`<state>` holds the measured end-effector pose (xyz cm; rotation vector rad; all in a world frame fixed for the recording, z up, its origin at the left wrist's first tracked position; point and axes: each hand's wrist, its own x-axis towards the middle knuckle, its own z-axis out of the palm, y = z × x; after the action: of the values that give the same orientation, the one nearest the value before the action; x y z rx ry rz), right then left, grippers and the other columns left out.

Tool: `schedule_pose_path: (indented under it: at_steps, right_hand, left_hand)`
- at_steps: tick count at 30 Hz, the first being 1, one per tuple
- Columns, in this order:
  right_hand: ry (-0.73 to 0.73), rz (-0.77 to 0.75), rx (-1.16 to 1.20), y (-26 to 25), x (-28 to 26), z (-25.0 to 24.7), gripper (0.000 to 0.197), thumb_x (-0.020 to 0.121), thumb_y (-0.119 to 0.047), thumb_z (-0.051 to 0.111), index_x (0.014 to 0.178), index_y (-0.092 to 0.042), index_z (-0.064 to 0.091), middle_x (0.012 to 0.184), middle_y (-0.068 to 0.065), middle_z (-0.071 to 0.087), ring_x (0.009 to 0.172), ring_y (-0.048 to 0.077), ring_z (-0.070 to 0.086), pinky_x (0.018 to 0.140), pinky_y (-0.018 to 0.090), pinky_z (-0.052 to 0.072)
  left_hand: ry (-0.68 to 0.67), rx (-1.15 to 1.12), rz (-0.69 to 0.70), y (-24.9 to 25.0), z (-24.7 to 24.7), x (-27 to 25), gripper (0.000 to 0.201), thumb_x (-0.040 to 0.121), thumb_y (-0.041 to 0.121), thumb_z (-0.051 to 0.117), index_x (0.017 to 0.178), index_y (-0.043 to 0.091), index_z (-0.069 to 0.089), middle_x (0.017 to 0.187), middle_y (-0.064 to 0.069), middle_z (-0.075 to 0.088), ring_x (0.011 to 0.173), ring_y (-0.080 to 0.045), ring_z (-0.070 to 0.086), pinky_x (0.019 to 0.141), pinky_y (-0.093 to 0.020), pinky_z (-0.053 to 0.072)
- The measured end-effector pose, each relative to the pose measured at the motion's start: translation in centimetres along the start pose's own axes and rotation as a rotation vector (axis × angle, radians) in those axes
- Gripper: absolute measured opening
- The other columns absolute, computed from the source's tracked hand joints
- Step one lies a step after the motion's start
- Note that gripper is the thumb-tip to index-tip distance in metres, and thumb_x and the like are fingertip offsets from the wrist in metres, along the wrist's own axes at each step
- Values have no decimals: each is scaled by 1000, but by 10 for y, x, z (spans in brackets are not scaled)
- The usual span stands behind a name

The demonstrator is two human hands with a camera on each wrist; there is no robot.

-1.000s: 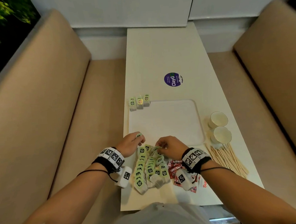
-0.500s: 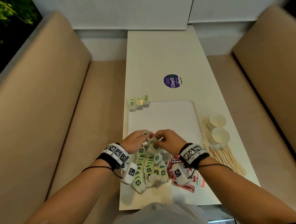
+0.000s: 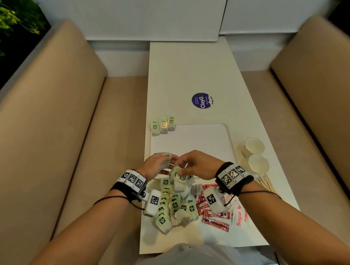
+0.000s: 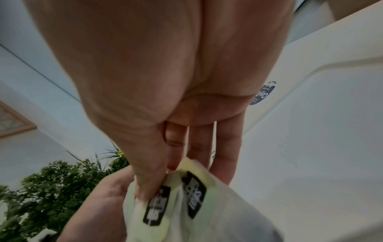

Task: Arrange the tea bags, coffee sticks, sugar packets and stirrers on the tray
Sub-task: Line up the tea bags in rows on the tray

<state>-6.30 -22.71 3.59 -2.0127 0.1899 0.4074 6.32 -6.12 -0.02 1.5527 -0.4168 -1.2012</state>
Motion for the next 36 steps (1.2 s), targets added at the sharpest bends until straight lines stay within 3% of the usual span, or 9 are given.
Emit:
schedule_pose_path:
  at_steps: [3,6,8,11,15,21,26,31,36]
  right_hand:
    - [50,-35,72,-6,2,-2,10,92,-17,74,102,-16,76,92,4,74,76,9,67,76,24,53]
    - [170,-40,86,-5,8,-5,11,92,-17,74,103,-16,76,93,5,74,75,8,66,74,23,55]
    - [227,-37,120,-4,11,-5,11,92,-16,74,103,-15,75,92,4,75,73,5,67,72,22,55]
    - [278,-44,168,-2,14,-4,10,91,-12,74,101,-14,76,91,3,76,71,5,65,73,23,55]
    - [298,-16,191,-1,18,-1,13,90,-10,75,102,-11,74,92,5,75,72,7,65,74,26,57]
    - [416,57,191,12,17,3,14,95,-23,69,109,-19,71,101,-3,73,73,5,63,72,23,52]
    - [310,104,152,20,11,12,20,99,-31,63,102,-13,70,93,6,74,76,13,69,67,24,55]
    - [340,123,139,27,17,19,17,99,-24,62,89,-11,66,85,9,73,73,9,69,73,36,56]
    - [364,109,150,24,25,17,20,101,-22,60,96,-3,64,90,13,72,69,3,67,66,29,53]
  left_hand:
    - [-19,-72,-47,2,4,-4,31,101,25,49,101,3,71,89,-15,66,75,-22,63,63,-31,50]
    - [-196,-143,-162,10,13,-7,61,105,53,26,100,8,67,82,-8,70,65,-16,67,57,-24,52]
    - [-301,-140,-89,10,12,-5,64,96,64,41,112,6,64,88,-9,72,72,-20,70,60,-29,56]
    - [-290,-12,-20,8,10,-6,45,81,42,80,106,10,62,85,-9,71,76,-26,68,65,-37,60]
    - [-190,77,-30,7,13,-8,22,91,13,73,107,1,64,90,-15,74,84,-30,72,62,-34,58]
    - [-79,30,-34,5,6,-6,12,94,7,67,103,0,65,92,-16,74,81,-28,74,59,-32,60]
    - [-9,-26,-14,3,-4,-5,18,95,6,64,112,0,64,99,-21,73,89,-33,73,60,-35,61]
    - [61,-32,-9,1,-9,-1,20,97,4,59,116,-1,61,94,-16,74,85,-27,74,60,-34,61]
    - [164,-54,31,-1,-12,3,18,97,2,58,110,13,62,96,-8,72,81,-20,70,61,-31,60]
